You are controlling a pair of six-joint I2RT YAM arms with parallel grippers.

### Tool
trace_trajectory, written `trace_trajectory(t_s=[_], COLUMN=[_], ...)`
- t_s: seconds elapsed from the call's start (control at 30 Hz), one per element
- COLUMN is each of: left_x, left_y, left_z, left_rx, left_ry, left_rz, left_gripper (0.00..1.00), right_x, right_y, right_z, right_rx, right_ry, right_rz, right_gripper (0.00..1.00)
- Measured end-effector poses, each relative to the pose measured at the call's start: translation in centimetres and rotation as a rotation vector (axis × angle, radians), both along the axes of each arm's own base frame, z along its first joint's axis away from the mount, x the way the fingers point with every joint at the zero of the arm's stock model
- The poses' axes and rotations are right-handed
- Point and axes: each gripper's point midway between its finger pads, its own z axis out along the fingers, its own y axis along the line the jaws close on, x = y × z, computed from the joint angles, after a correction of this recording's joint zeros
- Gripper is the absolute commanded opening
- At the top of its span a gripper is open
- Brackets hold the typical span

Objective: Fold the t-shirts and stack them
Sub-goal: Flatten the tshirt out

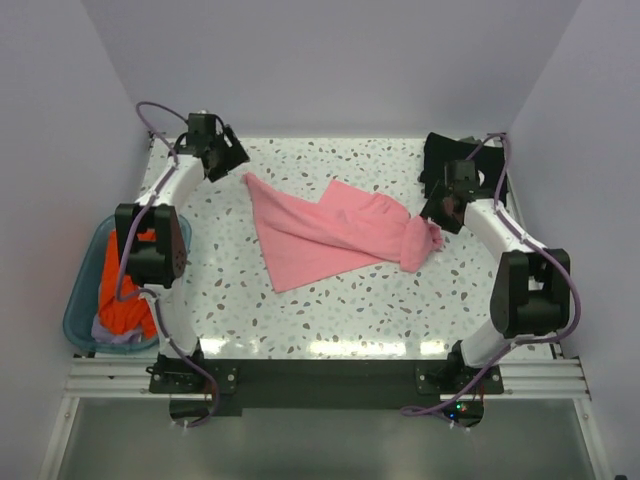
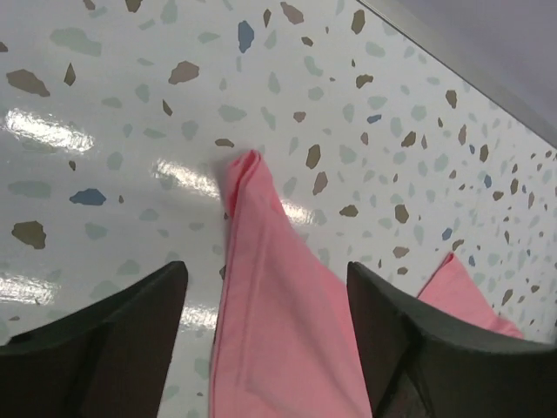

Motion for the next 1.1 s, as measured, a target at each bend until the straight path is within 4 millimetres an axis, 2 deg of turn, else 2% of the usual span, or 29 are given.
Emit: trace_trajectory(t_s=[0.1,0.2,0.27,0.3,0.43,0.5,0.6,0.7,0.83,0.93,1.1], left_x=[-1.4,-4.3,-7.9,-10.1,-17.6,-20.6,-23.9,-26.4,-28.5,-29.1,-29.2], left_y=[-0.6,-1.5,-1.9,-2.1,-3.8,-5.0,-6.5,-8.0,-10.3,-11.3,-11.7], left_z=[0.2,0.2,-0.2,-0.6,-1.8,-2.6,-4.6,-6.9,-8.5,-9.6,-11.1], left_rx=[0.028,0.055,0.082,0.096,0.152,0.156,0.158,0.173,0.201,0.216,0.237], left_ry=[0.005,0.023,0.048,0.070,0.093,0.101,0.144,0.206,0.253,0.283,0.334], left_rz=[-0.013,-0.008,0.013,0.024,0.045,0.035,0.017,0.003,-0.033,-0.039,-0.009], left_gripper=[0.87,0.82,0.80,0.75,0.68,0.65,0.63,0.63,0.63,0.62,0.54], right_x=[0.1,-0.3,-1.3,-2.1,-5.8,-7.3,-8.4,-8.5,-8.2,-8.1,-8.1], right_y=[0.0,0.8,2.0,2.9,6.7,7.3,7.4,7.3,7.2,7.0,6.9], right_z=[0.7,2.0,2.3,2.2,0.3,-0.9,-2.3,-2.8,-3.1,-3.3,-3.7], right_rx=[0.007,0.011,0.002,-0.007,-0.018,-0.034,-0.057,-0.065,-0.075,-0.088,-0.101], right_ry=[-0.021,-0.075,-0.095,-0.097,-0.068,-0.038,-0.005,0.007,0.003,0.005,0.018], right_rz=[0.000,0.024,0.056,0.082,0.202,0.231,0.244,0.245,0.238,0.234,0.236], right_gripper=[0.62,0.62,0.61,0.61,0.60,0.60,0.59,0.59,0.59,0.59,0.59])
